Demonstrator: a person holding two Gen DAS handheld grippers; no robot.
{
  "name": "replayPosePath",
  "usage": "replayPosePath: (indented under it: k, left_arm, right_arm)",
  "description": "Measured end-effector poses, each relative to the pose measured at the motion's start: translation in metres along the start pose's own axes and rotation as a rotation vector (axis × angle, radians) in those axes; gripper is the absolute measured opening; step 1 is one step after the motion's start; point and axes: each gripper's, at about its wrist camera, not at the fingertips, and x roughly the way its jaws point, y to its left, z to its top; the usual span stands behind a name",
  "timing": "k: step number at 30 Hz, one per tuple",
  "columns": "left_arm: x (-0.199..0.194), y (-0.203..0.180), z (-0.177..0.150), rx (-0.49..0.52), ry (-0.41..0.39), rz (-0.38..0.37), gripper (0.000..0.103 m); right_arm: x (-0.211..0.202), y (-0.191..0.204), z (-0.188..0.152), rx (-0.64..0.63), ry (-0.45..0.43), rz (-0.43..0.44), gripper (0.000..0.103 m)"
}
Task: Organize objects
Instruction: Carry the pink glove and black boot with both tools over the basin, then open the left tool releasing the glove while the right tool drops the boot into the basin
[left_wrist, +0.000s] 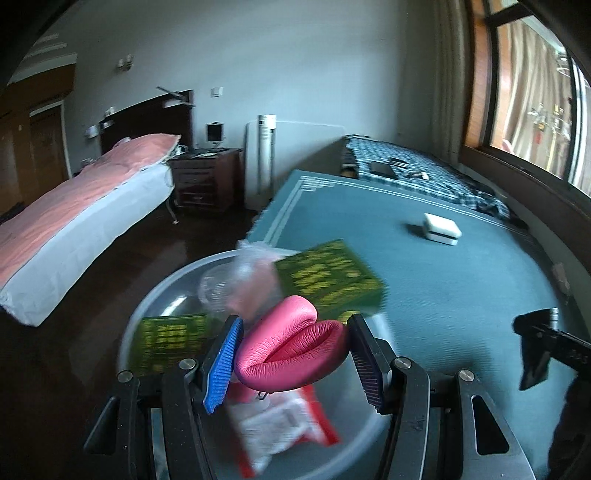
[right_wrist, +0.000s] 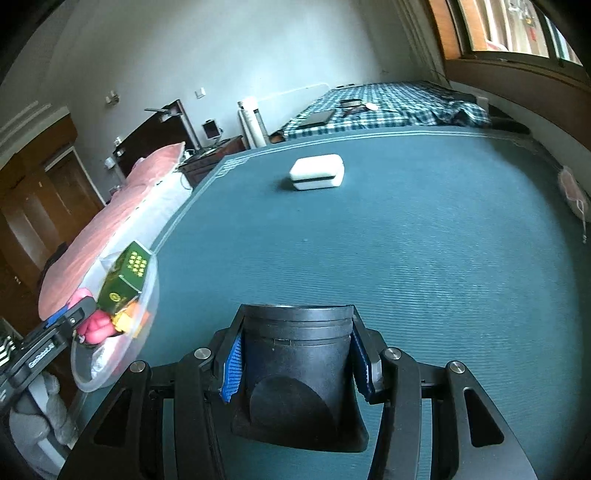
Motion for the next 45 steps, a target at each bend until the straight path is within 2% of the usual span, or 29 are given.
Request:
replayPosePath:
  k: [9, 16, 20, 30, 36, 45]
  left_arm:
    - [0.008, 0.03, 0.003, -0.051, -0.007, 0.038, 0.061]
    - [0.015, 0.049, 0.005, -0.097, 0.003, 0.023, 0.062]
    - [0.019, 0.062, 0.003, -0.145, 0.021, 0.021, 0.07]
    - [0.013, 0.081, 0.002, -0.188, 0.011, 0.018, 0.073]
    - [0.006, 0.09, 0.001, -0.207, -0.004, 0.026, 0.075]
    - [-0.002, 0.096, 0.001, -0.214, -0.029, 0.057, 0.081]
  right_arm:
    - [0.0, 0.037, 0.005, -0.053, -0.009, 0.07, 0.05]
    - [0.003, 0.073, 0.008, -0.1, -0.007, 0.14, 0.05]
    - [0.006, 0.095, 0.007, -0.133, -0.003, 0.181, 0.05]
    - [0.019, 0.144, 0.0, -0.209, 0.026, 0.259, 0.05]
    - [0.026, 0.169, 0.0, -0.253, 0.02, 0.285, 0.05]
    - [0.05, 0.188, -0.007, -0.305, 0.036, 0.268, 0.05]
